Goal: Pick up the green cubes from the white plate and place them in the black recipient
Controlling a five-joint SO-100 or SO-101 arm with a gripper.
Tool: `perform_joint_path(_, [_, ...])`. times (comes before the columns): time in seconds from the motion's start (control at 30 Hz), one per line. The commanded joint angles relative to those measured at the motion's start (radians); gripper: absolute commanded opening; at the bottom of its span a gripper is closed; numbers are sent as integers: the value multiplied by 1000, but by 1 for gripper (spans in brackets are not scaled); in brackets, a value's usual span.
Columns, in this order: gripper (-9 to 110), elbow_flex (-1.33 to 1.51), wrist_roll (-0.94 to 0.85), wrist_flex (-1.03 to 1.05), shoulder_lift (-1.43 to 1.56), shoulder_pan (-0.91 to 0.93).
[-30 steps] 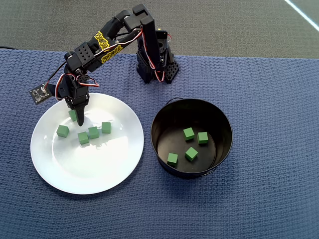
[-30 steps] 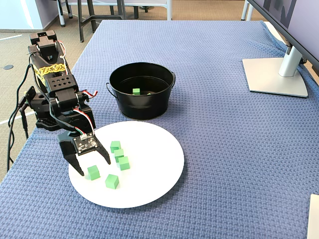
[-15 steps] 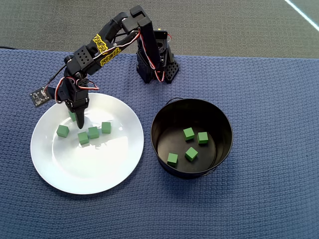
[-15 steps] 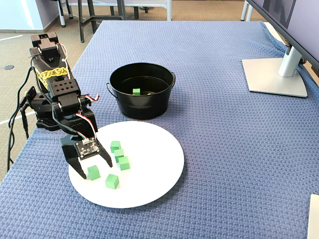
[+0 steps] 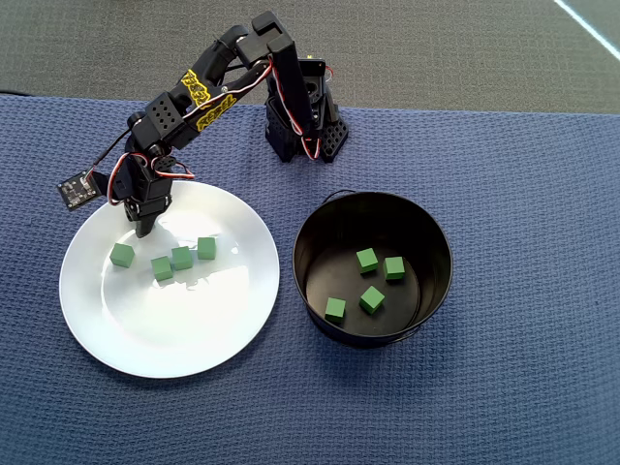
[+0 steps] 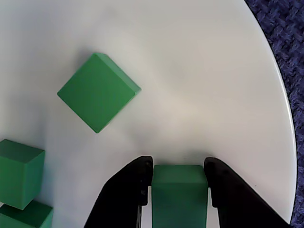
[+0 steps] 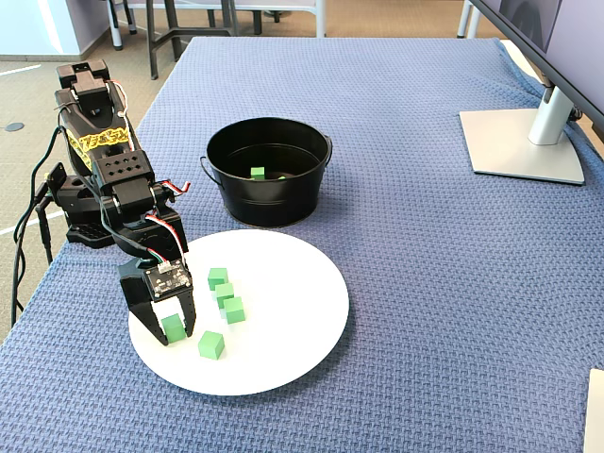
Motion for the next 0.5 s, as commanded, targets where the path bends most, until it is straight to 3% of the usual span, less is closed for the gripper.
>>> perform_joint_path(0.0, [0,-20,69,55,54,-12])
perform_joint_path(0.2, [0,-183,225,377,190,-54])
perform_joint_path(0.47, [0,-221,431,618,446,-198])
